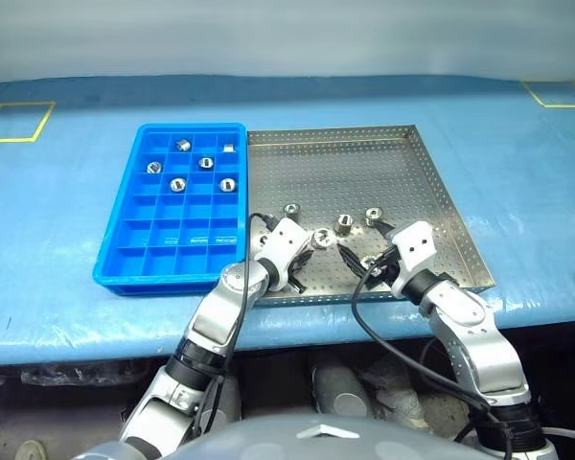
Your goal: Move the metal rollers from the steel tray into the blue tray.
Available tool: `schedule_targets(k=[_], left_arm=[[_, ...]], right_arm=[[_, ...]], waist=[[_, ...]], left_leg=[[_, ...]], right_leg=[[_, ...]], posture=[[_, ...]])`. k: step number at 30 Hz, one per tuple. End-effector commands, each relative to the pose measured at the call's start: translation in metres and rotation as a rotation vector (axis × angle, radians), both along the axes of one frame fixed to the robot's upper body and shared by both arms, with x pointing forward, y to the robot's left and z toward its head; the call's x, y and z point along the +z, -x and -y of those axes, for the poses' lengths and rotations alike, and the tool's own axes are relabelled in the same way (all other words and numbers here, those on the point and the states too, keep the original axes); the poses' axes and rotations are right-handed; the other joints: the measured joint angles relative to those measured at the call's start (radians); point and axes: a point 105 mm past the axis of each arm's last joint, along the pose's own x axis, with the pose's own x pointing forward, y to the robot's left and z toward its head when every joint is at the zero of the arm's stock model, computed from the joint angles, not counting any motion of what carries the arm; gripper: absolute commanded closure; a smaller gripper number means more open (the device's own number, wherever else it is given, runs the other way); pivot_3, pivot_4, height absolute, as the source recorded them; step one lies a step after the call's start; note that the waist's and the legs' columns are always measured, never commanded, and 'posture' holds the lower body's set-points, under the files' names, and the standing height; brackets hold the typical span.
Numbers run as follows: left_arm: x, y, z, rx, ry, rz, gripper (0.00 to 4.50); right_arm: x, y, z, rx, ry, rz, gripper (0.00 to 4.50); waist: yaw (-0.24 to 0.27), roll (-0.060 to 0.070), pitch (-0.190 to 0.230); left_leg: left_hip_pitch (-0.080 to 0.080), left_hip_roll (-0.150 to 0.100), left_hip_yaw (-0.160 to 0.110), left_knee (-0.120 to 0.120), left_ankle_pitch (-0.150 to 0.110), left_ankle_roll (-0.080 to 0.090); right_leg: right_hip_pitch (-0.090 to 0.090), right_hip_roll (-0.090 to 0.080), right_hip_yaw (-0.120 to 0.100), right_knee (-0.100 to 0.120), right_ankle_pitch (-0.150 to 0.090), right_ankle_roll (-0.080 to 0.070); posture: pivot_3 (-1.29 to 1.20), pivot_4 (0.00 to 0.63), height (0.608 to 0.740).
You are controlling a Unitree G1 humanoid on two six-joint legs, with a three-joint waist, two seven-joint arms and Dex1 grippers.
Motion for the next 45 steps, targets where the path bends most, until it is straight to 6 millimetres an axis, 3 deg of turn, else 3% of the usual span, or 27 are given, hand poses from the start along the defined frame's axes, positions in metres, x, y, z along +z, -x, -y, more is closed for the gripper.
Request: schedule_targets(k=[1, 3, 13, 24, 33, 45], left_arm=[[0.021, -0.002, 0.004, 0.006, 0.022, 0.069, 2.23], [0.025, -0.002, 0.005, 0.008, 0.009, 0.085, 1.59], [0.048, -0.004, 0.014, 0.019, 0.054, 0.118, 1.59], [0.029, -0.016, 0.011, 0.049, -0.015, 0.102, 1.59], [0.035, -0.016, 0.025, 0.029, 0.034, 0.116, 1.59], [0.024, -0.014, 0.034, -0.005, 0.041, 0.080, 1.59]], right_arm=[[0.010, -0.003, -0.004, 0.016, -0.003, 0.045, 0.00], [0.010, -0.003, -0.005, 0.020, -0.003, 0.044, 0.00], [0.009, -0.005, -0.008, 0.030, -0.003, 0.044, 0.00], [0.014, 0.002, -0.020, 0.118, -0.063, 0.025, 0.00], [0.013, 0.002, -0.026, 0.152, -0.066, 0.016, 0.00], [0.013, 0.005, -0.028, 0.169, -0.060, 0.008, 0.00]], waist=[[0.001, 0.000, 0.000], [0.001, 0.000, 0.000], [0.004, 0.000, 0.000], [0.003, 0.000, 0.000], [0.008, 0.000, 0.000], [0.019, -0.001, 0.000]], left_leg=[[0.000, 0.000, 0.000, 0.000, 0.000, 0.000], [0.000, 0.000, 0.000, 0.000, 0.000, 0.000], [0.000, 0.000, 0.000, 0.000, 0.000, 0.000], [0.000, 0.000, 0.000, 0.000, 0.000, 0.000], [-0.001, 0.000, 0.000, 0.000, 0.000, 0.000], [-0.001, -0.001, 0.000, 0.001, 0.000, 0.000]], right_leg=[[0.000, 0.000, 0.000, 0.000, 0.000, 0.000], [0.000, 0.000, 0.000, 0.000, 0.000, 0.000], [0.000, 0.000, 0.000, 0.000, 0.000, 0.000], [0.000, 0.000, 0.000, 0.000, 0.000, 0.001], [0.000, 0.000, 0.000, 0.000, 0.001, 0.001], [0.000, 0.000, 0.000, 0.000, 0.001, 0.001]], posture=[[-0.13, 0.150, 0.740], [-0.13, 0.150, 0.740], [-0.13, 0.150, 0.740], [-0.14, 0.150, 0.740], [-0.11, 0.150, 0.740], [-0.13, 0.150, 0.740]])
